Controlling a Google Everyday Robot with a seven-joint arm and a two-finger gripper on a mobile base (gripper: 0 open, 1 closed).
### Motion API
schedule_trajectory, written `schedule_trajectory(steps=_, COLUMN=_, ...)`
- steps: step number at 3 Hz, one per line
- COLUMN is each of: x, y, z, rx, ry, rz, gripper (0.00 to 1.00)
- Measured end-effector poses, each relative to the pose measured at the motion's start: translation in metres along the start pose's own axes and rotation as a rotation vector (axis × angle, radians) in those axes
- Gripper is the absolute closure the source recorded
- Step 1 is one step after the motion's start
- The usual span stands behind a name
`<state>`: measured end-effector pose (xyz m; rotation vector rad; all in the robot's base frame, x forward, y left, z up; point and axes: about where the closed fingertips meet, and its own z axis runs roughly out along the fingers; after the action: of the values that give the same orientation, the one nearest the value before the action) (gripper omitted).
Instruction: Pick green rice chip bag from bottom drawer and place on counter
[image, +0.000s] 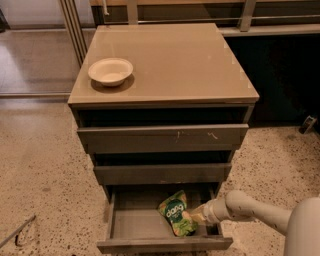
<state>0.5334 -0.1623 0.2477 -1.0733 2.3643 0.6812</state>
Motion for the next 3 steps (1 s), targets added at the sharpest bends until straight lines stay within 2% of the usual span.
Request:
schedule_trajectory(steps=1, x=0.013, y=-0.007, z=0.015, rx=-0.009, ry=-0.002, rz=0.030, gripper=0.82)
schedule_trajectory(steps=2, x=0.027, y=-0.014, z=0.035, rx=-0.021, ry=-0.008, rz=0.065, gripper=0.58)
schedule_trajectory(steps=3, x=0.037, y=-0.021, z=0.054, rx=-0.033, ry=-0.014, rz=0.099, gripper=0.43)
